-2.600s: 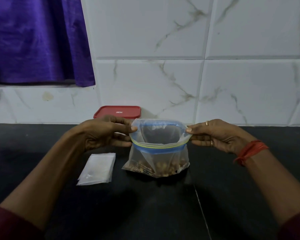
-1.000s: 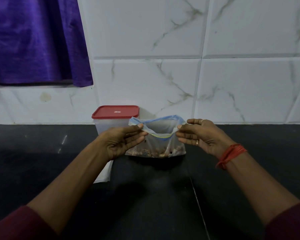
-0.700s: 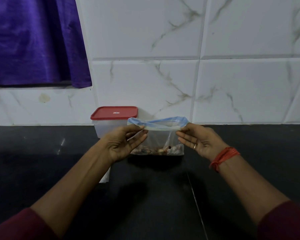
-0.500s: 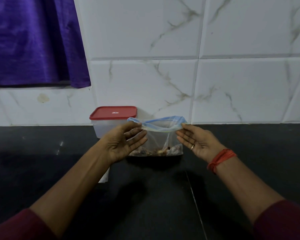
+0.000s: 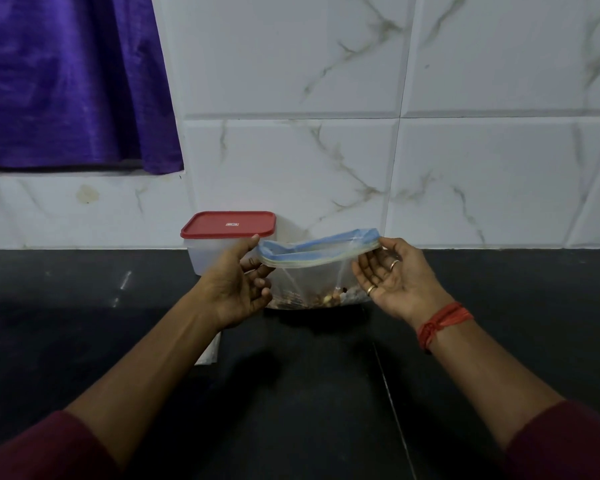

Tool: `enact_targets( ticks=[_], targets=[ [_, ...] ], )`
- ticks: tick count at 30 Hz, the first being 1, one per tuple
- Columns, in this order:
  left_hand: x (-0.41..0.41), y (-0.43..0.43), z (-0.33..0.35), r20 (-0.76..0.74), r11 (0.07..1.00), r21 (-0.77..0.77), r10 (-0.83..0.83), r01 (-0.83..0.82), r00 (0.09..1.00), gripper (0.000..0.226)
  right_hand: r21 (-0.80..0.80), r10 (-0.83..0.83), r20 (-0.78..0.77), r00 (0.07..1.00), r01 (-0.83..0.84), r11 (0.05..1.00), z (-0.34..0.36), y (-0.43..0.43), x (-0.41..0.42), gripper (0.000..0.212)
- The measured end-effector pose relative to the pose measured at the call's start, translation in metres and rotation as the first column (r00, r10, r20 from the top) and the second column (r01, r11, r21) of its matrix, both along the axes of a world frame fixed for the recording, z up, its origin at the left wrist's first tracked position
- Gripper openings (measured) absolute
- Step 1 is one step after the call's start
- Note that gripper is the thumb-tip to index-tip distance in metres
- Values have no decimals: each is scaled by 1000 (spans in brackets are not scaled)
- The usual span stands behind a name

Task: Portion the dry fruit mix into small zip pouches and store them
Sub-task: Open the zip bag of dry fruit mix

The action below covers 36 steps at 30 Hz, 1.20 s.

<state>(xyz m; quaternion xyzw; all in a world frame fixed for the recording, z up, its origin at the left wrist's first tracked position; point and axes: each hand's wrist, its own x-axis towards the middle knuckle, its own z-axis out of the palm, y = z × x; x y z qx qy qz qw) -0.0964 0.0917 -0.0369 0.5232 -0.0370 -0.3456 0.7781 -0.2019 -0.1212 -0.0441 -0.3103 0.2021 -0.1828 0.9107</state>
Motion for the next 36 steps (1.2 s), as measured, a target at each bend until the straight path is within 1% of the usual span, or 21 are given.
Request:
enact_targets(
  ticks=[4,7,10,12,14,16,18,19,20,21,22,23,24,25,26,27,28,30,31,33,36],
  targets=[
    [1,-2,-1,48,995,92,-32,27,998,27,-52,1,5,1000,0,999,-1,0,-1,13],
    [0,-1,-1,78,989,141,-56,44,995,22,-37,27,17,999,-27,999,-1,1,-1,11],
    [1,0,-1,59,991,122,-60,53,996,24,-19,57,27,998,-56,998,-2,4,1,15],
    [3,0,-1,32,997,64,-43,41,999,31,-23,68,17,998,-67,997,-3,4,1,20],
    [3,0,-2,50,998,63,-33,29,998,39,-48,112,-1,994,-112,993,-4,2,0,30],
    [2,0,-2,142,989,149,-13,-8,990,40,-147,173,-48,984,-178,973,-4,-1,-2,40],
    [2,2,0,295,951,295,-1,-91,955,37,-329,184,-170,968,-232,916,-3,-3,-3,33],
    [3,4,2,390,915,380,-27,-134,921,35,-439,151,-240,959,-246,864,-1,-4,-3,26],
    [5,7,5,479,875,450,-71,-176,875,33,-557,93,-304,948,-256,790,1,-4,-4,21],
    [7,10,9,554,839,499,-117,-216,824,30,-674,11,-353,936,-263,690,3,-6,-4,19],
    [8,12,12,617,807,532,-162,-257,770,31,-778,-77,-377,923,-270,568,5,-8,-4,20],
    [9,13,16,678,770,560,-214,-306,703,35,-860,-161,-373,914,-276,430,7,-10,-5,23],
    [9,14,20,734,724,585,-281,-366,618,37,-923,-246,-344,906,-278,266,9,-10,-6,25],
    [7,13,22,776,677,596,-349,-432,526,35,-958,-325,-285,902,-275,76,11,-8,-8,25],
    [5,12,24,804,643,588,-394,-491,446,32,-957,-380,-210,901,-269,-107,13,-4,-9,26],
    [4,12,24,824,625,565,-412,-538,388,31,-933,-401,-133,906,-251,-257,14,0,-11,27],
    [2,12,24,843,622,537,-411,-571,345,30,-903,-399,-73,914,-230,-363,15,5,-12,28],
    [0,11,24,867,627,492,-417,-604,273,29,-843,-390,4,921,-207,-496,18,11,-13,25],
    [-2,11,24,868,637,487,-428,-598,251,30,-816,-395,15,918,-218,-536,19,12,-14,23],
    [-4,9,25,853,663,513,-463,-546,240,33,-787,-402,-13,915,-257,-561,22,14,-16,26],
    [-6,7,25,811,663,573,-545,-483,214,33,-754,-406,-63,912,-310,-580,27,17,-17,36]
  ],
)
